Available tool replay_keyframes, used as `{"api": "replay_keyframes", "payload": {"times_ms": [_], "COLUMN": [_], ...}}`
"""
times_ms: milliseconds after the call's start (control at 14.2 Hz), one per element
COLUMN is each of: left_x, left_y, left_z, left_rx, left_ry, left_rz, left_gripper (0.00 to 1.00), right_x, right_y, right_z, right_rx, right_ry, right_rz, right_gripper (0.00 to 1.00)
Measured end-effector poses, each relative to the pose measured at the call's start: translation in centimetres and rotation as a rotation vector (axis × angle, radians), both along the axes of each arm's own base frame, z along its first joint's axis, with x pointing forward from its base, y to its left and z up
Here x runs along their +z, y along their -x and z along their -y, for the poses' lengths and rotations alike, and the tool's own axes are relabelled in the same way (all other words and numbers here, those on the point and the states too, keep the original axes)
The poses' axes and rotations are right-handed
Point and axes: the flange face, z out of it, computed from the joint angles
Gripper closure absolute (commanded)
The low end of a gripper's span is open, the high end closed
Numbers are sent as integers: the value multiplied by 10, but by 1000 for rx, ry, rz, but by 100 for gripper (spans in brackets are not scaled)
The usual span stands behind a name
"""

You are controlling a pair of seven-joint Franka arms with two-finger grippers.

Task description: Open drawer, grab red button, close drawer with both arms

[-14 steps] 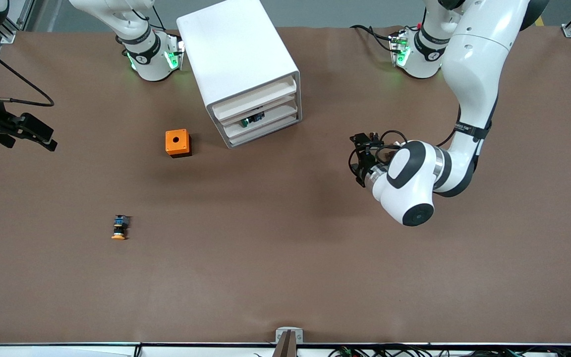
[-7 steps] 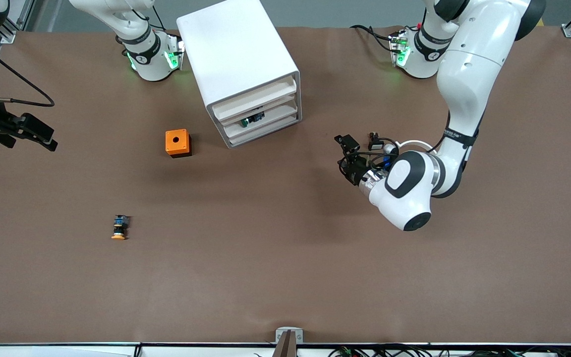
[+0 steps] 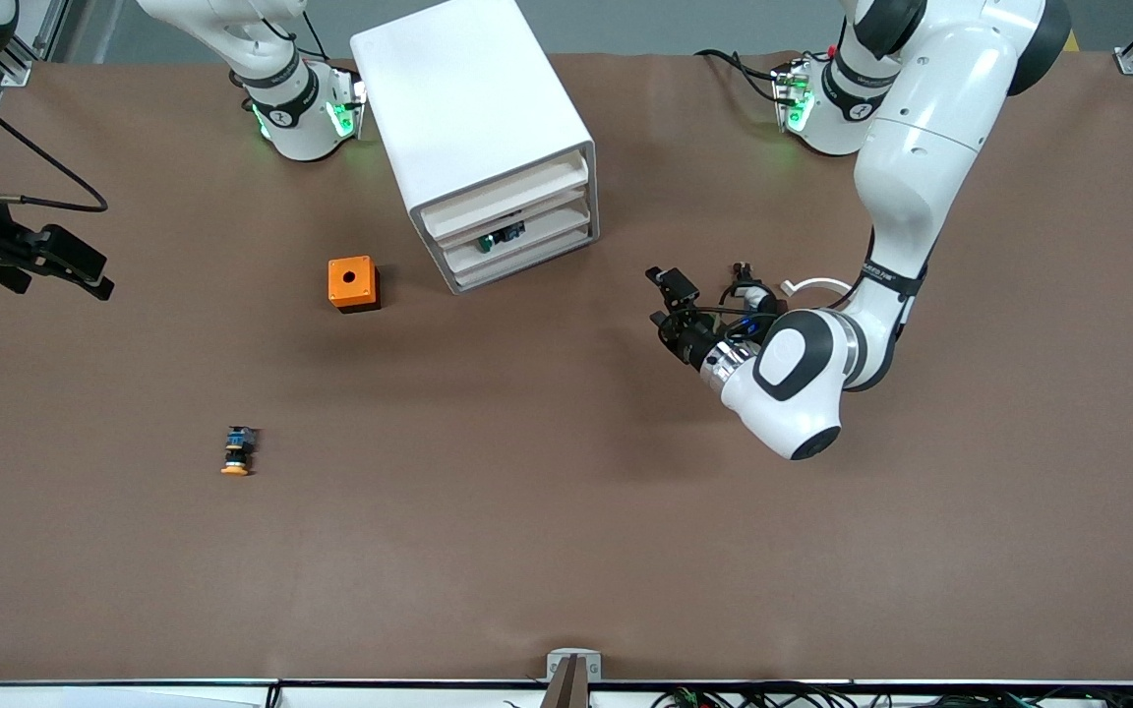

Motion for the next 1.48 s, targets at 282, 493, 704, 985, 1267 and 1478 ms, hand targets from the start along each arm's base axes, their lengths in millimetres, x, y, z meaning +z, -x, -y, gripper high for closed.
{"api": "replay_keyframes", "payload": {"times_ms": [282, 493, 704, 985, 1267, 1478], "left_x": [-11, -14, -12, -9, -8, -15], "left_y": [2, 4, 7, 10, 22, 37], "left_z": [4, 8, 15, 27, 49, 69], "left_rx": [31, 33, 40, 62, 56, 58], "left_ry": [27, 36, 54, 93, 102, 86], "left_rz": [-39, -52, -61, -86, -115, -167], "left_gripper": [1, 1, 1, 1, 2, 3], "right_x": [0, 0, 0, 0, 0, 0], "right_y": [0, 0, 0, 0, 0, 0], "right_z": [0, 0, 0, 0, 2, 2], "right_rx": [0, 0, 0, 0, -3, -3], "right_ry": [0, 0, 0, 0, 0, 0], "right_rz": [0, -1, -1, -1, -1, -1], "right_gripper": [0, 0, 0, 0, 0, 0]}}
